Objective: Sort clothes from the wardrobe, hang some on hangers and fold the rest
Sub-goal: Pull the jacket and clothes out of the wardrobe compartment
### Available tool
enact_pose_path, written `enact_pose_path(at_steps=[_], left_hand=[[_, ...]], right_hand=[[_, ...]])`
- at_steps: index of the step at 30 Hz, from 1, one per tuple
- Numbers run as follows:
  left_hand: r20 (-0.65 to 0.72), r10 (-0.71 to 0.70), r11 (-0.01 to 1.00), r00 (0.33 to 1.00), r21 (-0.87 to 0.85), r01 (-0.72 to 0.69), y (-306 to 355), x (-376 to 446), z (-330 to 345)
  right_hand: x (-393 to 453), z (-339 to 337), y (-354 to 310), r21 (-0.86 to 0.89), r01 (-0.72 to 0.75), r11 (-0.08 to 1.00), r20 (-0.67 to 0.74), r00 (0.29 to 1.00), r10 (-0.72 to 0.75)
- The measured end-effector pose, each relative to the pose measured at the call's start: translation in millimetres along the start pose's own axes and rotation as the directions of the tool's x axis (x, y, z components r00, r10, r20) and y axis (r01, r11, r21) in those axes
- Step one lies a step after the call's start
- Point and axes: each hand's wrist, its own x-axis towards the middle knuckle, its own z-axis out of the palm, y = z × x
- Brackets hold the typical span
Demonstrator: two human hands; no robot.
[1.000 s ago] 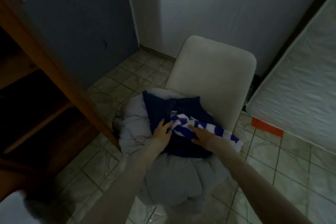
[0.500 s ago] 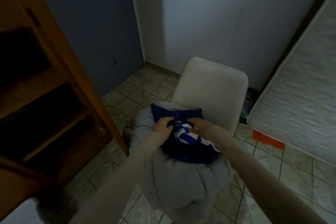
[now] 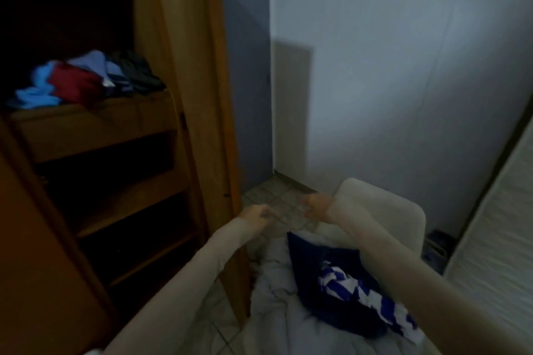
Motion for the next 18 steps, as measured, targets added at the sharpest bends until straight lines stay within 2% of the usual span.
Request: enact_pose_path(at_steps=[7, 12, 18], left_hand=[[-0.168, -0.073, 0.993, 0.983, 0.075, 0.087, -19.4, -59.5, -101.0], [-0.279, -0.11, 0.989, 0.954, 0.066, 0.133, -35.4, -91.1, -154.9], [-0.353, -0.154, 0.972, 0.923, 0.116, 0.206, -72.6, -106.4, -216.7]], right_hand=[[2.0, -55.5, -91.6, -0.031, 0.193, 0.981, -0.091, 0.976, -0.195], [10.1, -73.9, -148.7, -0.009, 0.325, 0.946, -0.124, 0.938, -0.324], [31.8, -88.9, -220.0, -0.018, 0.419, 0.908, -0.106, 0.902, -0.418]])
